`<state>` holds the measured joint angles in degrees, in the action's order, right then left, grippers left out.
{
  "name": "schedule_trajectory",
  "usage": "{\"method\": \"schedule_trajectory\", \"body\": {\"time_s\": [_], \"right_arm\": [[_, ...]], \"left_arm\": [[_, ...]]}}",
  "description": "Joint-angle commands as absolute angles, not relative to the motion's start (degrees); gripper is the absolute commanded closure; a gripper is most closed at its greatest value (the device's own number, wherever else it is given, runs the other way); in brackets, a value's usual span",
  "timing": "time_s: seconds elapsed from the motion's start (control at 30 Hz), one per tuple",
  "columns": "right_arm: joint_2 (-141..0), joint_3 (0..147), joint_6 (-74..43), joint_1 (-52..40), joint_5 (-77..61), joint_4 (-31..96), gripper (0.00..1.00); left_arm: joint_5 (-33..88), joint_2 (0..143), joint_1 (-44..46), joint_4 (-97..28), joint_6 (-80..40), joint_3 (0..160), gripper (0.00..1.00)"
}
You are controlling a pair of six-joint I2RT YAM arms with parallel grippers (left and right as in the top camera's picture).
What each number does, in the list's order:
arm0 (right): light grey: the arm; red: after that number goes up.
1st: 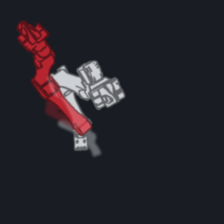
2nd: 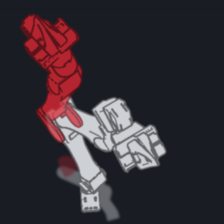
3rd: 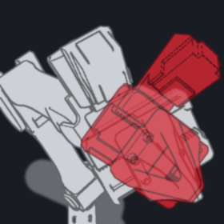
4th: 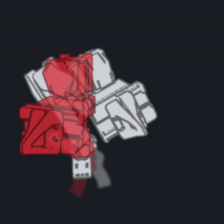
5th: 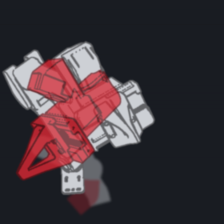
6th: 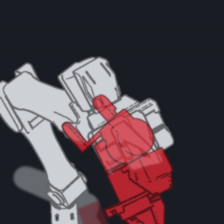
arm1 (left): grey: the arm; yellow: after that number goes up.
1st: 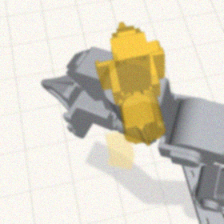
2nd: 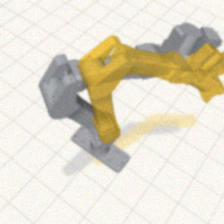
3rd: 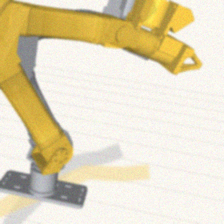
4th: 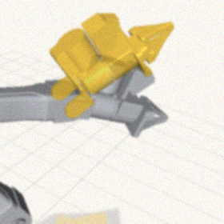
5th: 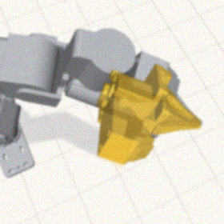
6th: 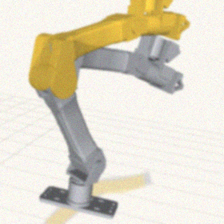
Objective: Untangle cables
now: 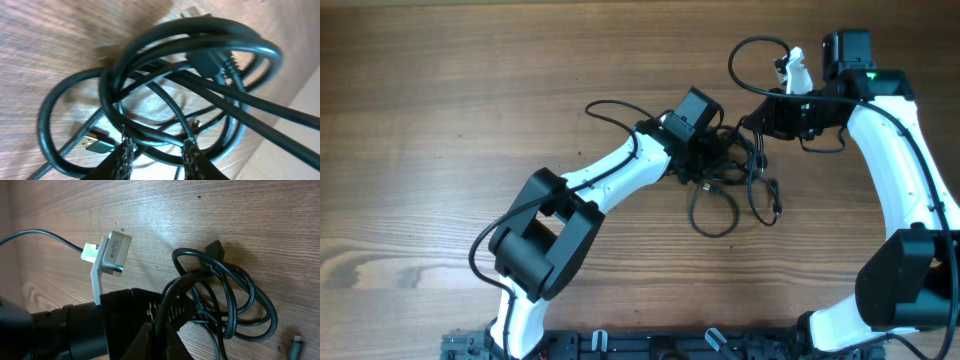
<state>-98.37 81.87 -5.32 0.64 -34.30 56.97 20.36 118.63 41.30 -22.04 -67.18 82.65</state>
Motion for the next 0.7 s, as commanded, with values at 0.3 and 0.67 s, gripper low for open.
{"method": "schedule_trajectory", "body": {"time_s": [0.3,0.67], "right_arm": [[-98.7,81.87,-6.0,0.86,-36.05,56.82,0.93],[-98.7,81.87,-6.02,0.86,-36.05,56.86,0.93]], "left_arm": [[17.26,123.57,42.76,-18.79,-75.7,82.52,0.64],[18.96,123.42,43.53,-23.77,-75.42,82.52,0.79]]}}
